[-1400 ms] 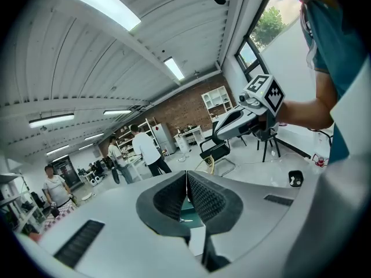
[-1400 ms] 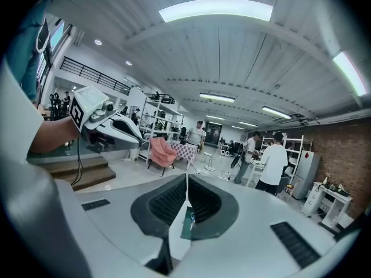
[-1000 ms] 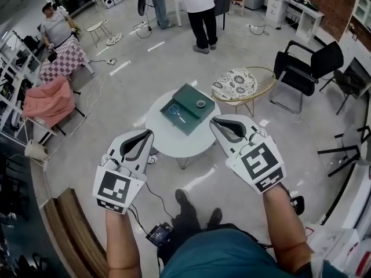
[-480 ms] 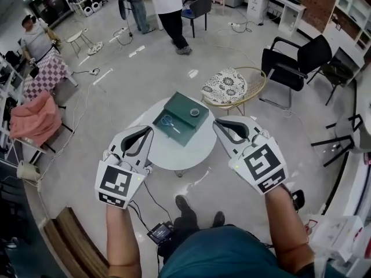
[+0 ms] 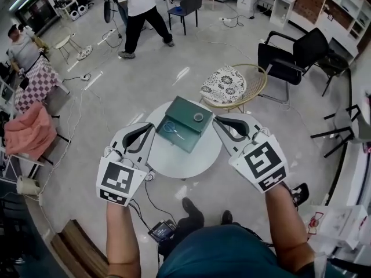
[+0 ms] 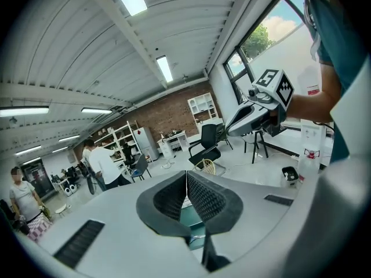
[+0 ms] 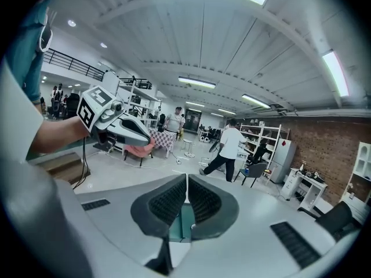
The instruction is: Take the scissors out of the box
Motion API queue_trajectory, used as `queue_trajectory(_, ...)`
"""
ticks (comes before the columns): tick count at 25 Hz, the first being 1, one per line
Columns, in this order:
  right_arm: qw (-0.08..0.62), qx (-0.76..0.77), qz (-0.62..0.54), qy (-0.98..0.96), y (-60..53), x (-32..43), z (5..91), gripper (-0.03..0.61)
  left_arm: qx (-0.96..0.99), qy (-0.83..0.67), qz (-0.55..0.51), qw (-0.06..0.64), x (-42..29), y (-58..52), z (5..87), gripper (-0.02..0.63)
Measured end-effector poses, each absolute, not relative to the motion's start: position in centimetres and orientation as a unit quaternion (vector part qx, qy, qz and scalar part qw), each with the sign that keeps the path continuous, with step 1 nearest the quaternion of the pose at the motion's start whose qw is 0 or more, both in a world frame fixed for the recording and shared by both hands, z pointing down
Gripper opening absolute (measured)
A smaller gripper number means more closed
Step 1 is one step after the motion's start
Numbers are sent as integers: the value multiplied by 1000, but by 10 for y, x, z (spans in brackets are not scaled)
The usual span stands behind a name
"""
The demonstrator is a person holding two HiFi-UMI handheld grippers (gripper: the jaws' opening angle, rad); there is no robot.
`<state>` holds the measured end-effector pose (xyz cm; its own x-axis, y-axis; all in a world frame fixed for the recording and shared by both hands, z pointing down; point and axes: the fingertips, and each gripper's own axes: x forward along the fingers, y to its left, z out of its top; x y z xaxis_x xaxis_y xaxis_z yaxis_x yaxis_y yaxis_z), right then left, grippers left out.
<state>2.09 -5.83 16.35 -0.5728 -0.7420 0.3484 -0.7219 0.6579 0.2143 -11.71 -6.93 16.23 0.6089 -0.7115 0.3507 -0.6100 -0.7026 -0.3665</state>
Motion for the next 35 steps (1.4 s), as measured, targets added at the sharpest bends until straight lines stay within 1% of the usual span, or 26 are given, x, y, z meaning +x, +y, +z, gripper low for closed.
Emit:
queue_trajectory(8,214,434,-17,-875,-96,-9,166,40,-901,346,-237,110,-143,-112,164,21)
queue_trajectory(17,225,448,-14,-865,-127,-66,180,40,-908,321,-244,111,-196,-144,189,21)
queue_trajectory(26,225,421,-13,-879,-161,-81,199,40,-901,327,-268,96,-209,-165,218,21)
queue_trajectory(35,227,389,-1,-893,-227,-97,233,38,-889,329,-307,83,-222,-219,261,21)
